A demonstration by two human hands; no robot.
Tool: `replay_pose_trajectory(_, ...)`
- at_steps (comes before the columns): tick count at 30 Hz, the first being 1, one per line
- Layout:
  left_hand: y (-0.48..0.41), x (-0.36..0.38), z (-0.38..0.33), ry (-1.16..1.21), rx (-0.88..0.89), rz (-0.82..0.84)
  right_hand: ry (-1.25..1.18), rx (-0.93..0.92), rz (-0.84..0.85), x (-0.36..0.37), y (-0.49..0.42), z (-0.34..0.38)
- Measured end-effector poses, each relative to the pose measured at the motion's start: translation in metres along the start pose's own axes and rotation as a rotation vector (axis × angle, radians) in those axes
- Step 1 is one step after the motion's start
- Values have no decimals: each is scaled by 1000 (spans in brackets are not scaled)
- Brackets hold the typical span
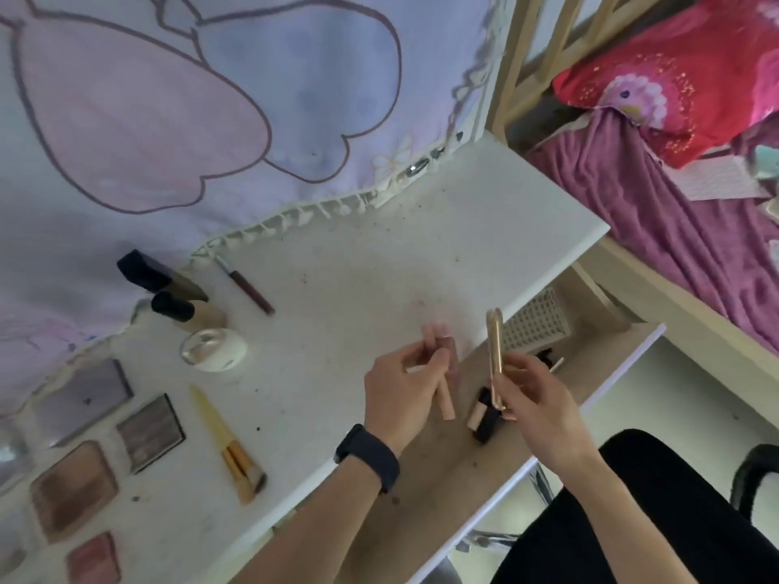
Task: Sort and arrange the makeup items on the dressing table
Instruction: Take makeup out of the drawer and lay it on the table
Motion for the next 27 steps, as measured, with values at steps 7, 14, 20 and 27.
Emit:
replay_pose_trajectory(7,-56,-117,-14,148,-133,-347,148,-154,127,95,-60,49)
replay_pose_trajectory(14,-93,-164,-29,29,-220,-509,447,-341,183,165,-124,96)
replay_pose_trajectory(20,-102,-186,-31,-210,-284,-538,640,-421,225,192,-152,112)
replay_pose_trajectory(27,-103,-191,-51,-370,-235,-617,644,-579,357,224,-142,122)
Point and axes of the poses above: each hand's wrist, its own y-axis away from the middle knuckle, its own x-axis out of the palm, z = x × y, the point moved 8 cm from there along -y, towards the middle knuckle, and after that the axes turned 11 degrees about -x, right-handed, at the moved point
